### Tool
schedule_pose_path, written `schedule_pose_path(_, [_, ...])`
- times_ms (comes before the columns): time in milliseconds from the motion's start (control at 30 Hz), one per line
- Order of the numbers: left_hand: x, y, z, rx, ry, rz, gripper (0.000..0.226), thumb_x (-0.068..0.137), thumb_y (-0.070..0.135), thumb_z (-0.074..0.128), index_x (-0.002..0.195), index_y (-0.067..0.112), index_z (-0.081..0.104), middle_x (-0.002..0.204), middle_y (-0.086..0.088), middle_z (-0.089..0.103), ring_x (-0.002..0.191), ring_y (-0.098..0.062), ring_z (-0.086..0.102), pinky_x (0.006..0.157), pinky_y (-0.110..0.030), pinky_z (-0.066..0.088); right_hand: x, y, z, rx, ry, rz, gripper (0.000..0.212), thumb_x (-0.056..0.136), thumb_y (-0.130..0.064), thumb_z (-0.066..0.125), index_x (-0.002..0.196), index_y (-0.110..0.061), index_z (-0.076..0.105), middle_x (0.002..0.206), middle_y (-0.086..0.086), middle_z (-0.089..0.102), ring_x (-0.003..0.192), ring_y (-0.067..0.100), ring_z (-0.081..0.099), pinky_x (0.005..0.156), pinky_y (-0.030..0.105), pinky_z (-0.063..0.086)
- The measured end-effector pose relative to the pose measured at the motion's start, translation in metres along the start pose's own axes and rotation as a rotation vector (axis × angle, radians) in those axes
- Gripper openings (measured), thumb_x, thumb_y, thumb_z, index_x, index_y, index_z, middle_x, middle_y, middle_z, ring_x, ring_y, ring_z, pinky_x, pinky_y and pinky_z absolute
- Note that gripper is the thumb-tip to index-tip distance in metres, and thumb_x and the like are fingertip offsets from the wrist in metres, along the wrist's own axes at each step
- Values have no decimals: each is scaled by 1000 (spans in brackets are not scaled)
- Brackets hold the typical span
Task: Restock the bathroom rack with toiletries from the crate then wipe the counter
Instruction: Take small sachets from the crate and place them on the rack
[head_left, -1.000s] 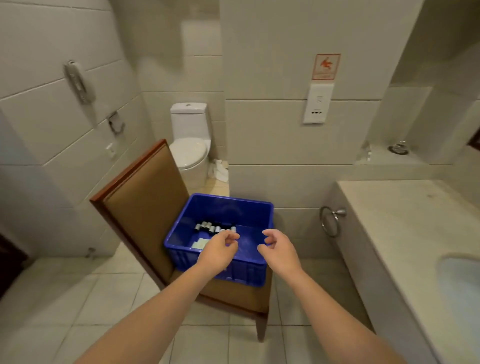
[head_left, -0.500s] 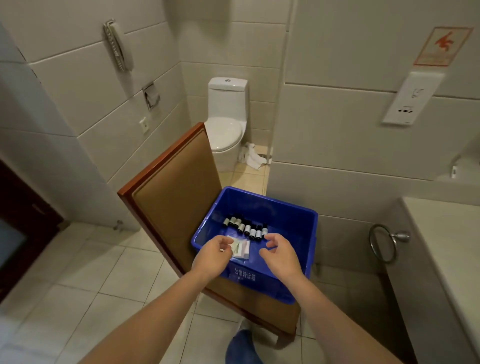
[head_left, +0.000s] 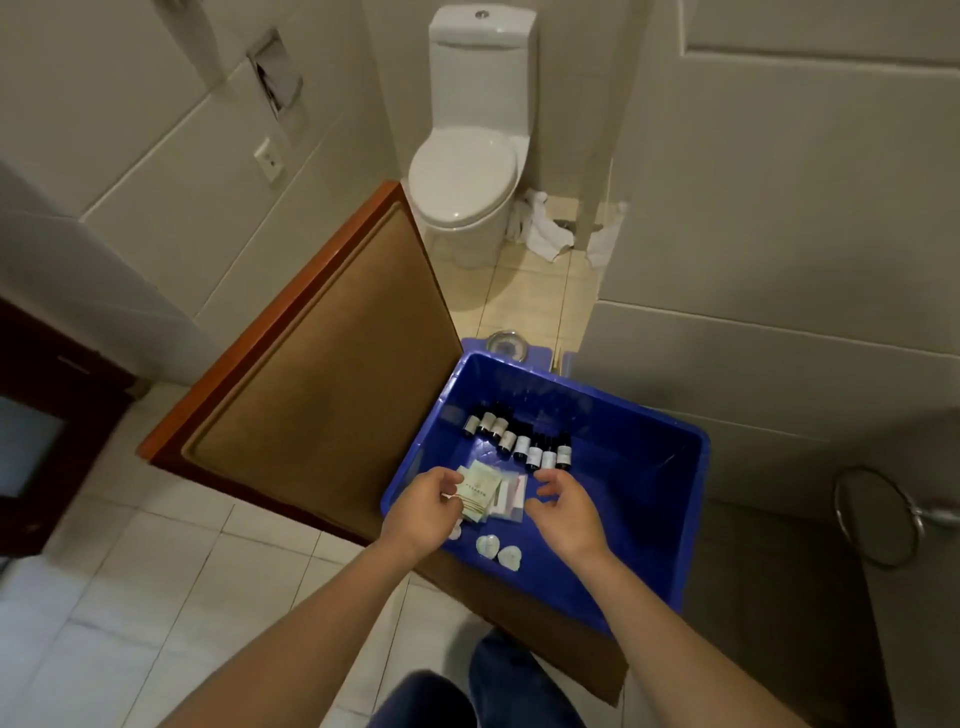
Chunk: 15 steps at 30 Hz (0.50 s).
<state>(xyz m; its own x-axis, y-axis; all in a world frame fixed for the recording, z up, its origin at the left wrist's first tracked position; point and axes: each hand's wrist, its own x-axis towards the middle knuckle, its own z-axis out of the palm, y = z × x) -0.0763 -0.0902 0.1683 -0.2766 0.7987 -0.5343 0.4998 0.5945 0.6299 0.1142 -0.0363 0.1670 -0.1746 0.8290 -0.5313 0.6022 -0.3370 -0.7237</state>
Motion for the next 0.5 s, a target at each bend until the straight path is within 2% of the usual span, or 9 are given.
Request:
schedule_pose_path(67, [15,-5,5,18,-11,-21,32,94,18,56,126,22,55,125,3,60,107,-10,57,93,-31,50,15,6,5,-5,-26,34,39,91,-17,61,128,-20,52,117,0,55,96,16,56,80,31,49])
schedule_pose_path(167, [40,-15,14,45,-41,-51,34,94,18,56,127,23,53,128,4,57,107,-10,59,94,-32,51,37,20,17,6,-66,94,40,92,-17,60,130,-20,51,113,-1,53,85,15,57,71,28,48])
schedule_pose_path(267, [67,-28,27,57,-80,-93,38,93,17,54,131,23,50,132,4,52,92,-10,62,80,-24,52,60,35,32,16,-86,151,41,91,-19,61,130,-18,51,112,0,54,86,14,57,65,23,45])
schedule_pose_path(333, [85,-38,37,73,-104,-116,40,93,18,54,133,24,49,135,5,49,93,-11,60,76,-24,51,76,45,43,21,-95,179,41,90,-19,61,131,-18,51,111,0,55,84,12,56,60,18,43])
schedule_pose_path(433, [110,-52,52,89,-146,-123,42,93,17,57,133,25,48,138,4,47,113,-15,56,94,-34,50,98,61,60,46,-104,219,42,90,-17,60,131,-18,50,111,-1,54,84,12,55,59,17,41])
schedule_pose_path(500, [125,-62,60,88,-174,-138,43,93,18,58,134,26,48,140,4,46,117,-16,54,98,-36,48,111,70,71,68,-109,247,42,90,-17,61,131,-18,50,112,-1,54,88,14,55,67,21,43])
